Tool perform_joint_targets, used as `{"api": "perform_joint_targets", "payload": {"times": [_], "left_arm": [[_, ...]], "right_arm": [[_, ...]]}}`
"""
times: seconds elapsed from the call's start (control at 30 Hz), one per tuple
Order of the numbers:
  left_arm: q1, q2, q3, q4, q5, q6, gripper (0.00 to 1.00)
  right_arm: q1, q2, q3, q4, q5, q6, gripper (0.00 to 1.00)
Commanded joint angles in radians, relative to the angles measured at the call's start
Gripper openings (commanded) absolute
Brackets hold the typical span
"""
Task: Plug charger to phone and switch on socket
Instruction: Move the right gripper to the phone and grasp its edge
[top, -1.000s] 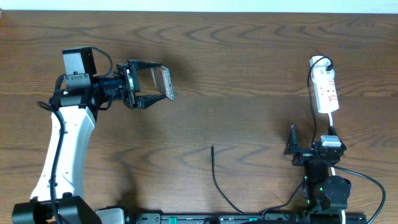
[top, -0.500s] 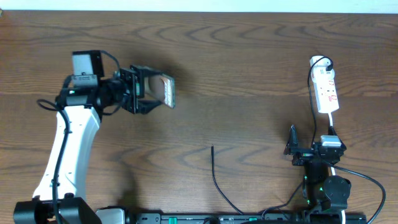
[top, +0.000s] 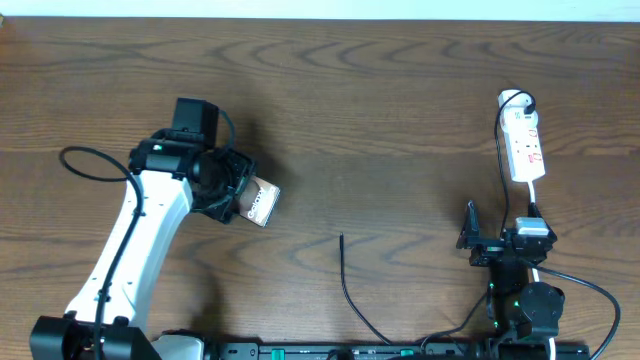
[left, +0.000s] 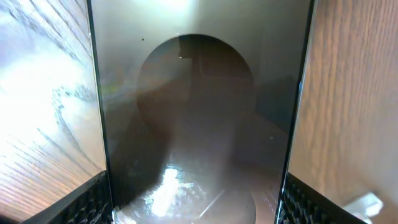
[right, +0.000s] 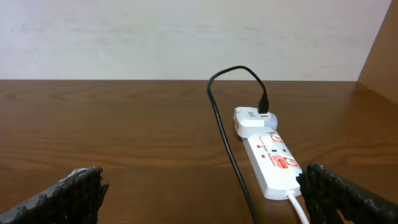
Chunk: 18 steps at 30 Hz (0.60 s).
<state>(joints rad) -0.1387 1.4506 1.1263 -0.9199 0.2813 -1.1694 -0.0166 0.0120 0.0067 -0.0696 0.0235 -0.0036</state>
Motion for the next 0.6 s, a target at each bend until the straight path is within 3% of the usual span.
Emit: {"api": "perform_joint_targets", "payload": {"times": [0.0, 0.27, 0.47, 0.57], "left_arm": [[-0.032, -0.014, 0.003, -0.003, -0.097, 0.017, 0.08], [-0.040, -0.014, 0.003, -0.014, -0.096, 0.017, 0.07], [-0.040, -0.014, 0.003, -0.014, -0.096, 0.017, 0.07], [-0.040, -0.014, 0.003, -0.014, -0.096, 0.017, 0.07]], "right_arm": [[-0.004, -0.005, -0.001, -0.003, 0.011, 0.014, 0.99], [-0.004, -0.005, -0.001, -0.001, 0.007, 0.015, 0.99], [-0.004, -0.005, 0.000, 0.132, -0.281, 0.028, 0.99], [-0.004, -0.003, 0.035, 0.147, -0.380, 0.150, 0.99]]}}
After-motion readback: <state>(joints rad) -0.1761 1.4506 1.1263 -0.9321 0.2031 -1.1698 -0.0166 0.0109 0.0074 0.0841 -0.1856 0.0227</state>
